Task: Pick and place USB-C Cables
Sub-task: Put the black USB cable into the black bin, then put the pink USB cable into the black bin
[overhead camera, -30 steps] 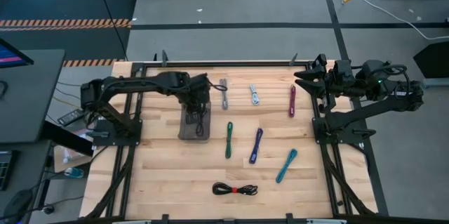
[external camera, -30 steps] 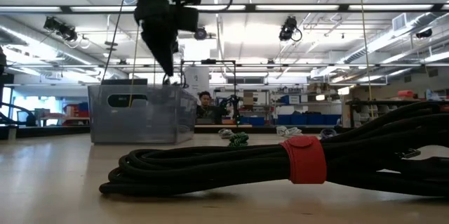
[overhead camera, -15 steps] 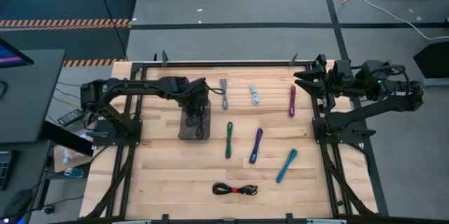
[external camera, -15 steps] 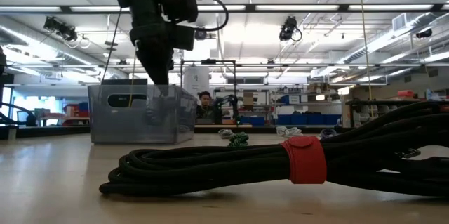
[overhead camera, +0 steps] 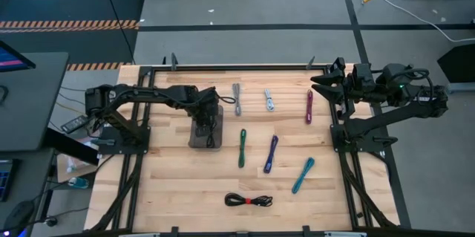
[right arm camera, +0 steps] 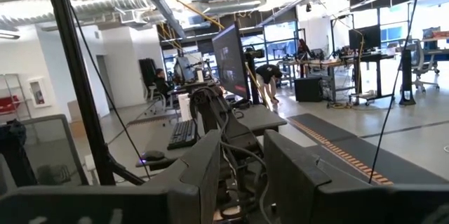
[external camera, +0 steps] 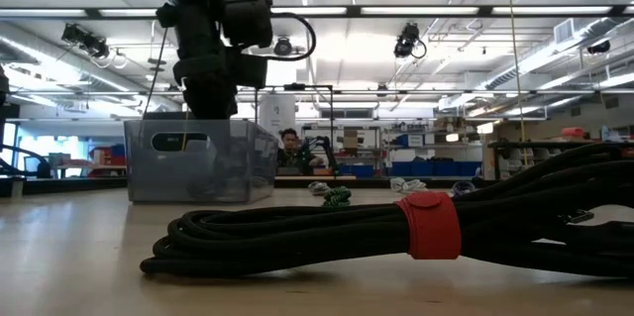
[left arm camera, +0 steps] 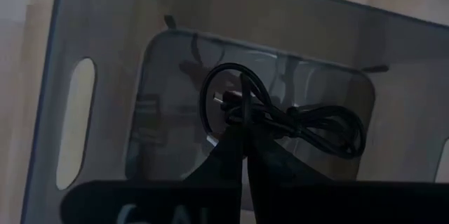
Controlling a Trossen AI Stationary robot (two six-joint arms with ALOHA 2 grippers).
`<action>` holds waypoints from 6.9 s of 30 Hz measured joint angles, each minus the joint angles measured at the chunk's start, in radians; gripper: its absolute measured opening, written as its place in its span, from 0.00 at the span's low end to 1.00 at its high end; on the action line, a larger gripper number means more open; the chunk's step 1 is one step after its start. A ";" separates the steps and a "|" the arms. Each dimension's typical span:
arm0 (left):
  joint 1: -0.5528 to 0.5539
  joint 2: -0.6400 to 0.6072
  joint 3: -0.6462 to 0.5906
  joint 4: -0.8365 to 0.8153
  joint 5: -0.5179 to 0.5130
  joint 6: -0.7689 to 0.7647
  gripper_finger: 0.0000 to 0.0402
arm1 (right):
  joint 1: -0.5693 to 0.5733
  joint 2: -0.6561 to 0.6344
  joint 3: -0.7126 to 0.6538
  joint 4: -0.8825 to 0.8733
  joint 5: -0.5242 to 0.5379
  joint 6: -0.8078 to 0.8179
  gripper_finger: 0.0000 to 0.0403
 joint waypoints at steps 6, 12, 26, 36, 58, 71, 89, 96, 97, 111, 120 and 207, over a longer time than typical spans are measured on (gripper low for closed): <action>0.000 0.000 -0.001 0.019 0.000 -0.021 0.06 | 0.000 0.000 0.000 0.001 0.000 0.003 0.30; 0.000 0.000 -0.001 0.018 0.000 -0.025 0.20 | 0.000 0.000 0.000 0.001 0.000 0.008 0.30; -0.002 -0.016 0.090 -0.011 0.018 -0.170 0.23 | 0.000 0.034 0.000 -0.155 0.152 0.096 0.30; 0.011 -0.022 0.315 -0.039 -0.017 -0.083 0.20 | -0.027 0.157 0.000 -0.422 0.211 0.326 0.30; 0.010 -0.021 0.413 -0.118 -0.039 -0.037 0.19 | -0.055 0.360 -0.131 -1.130 -0.035 0.927 0.34; 0.010 -0.021 0.413 -0.130 -0.039 -0.038 0.19 | -0.083 0.360 -0.401 -0.889 -0.020 1.119 0.53; 0.010 -0.021 0.413 -0.123 -0.039 -0.040 0.19 | -0.230 0.360 -0.559 -0.622 0.106 1.072 0.55; 0.010 -0.021 0.413 -0.122 -0.038 -0.053 0.19 | -0.304 0.362 -0.559 -0.609 0.107 1.016 0.54; 0.010 -0.021 0.413 -0.122 -0.039 -0.053 0.19 | -0.313 0.365 -0.559 -0.599 0.109 1.011 0.54; 0.010 -0.021 0.413 -0.104 -0.038 -0.057 0.19 | -0.368 0.495 -0.559 -0.505 0.124 0.964 0.54; 0.010 -0.021 0.413 -0.105 -0.038 -0.057 0.19 | -0.367 0.598 -0.554 -0.503 0.129 0.966 0.50; -0.022 -0.020 0.412 0.872 0.214 -0.361 0.38 | -0.026 0.408 0.021 -0.047 0.018 0.243 0.08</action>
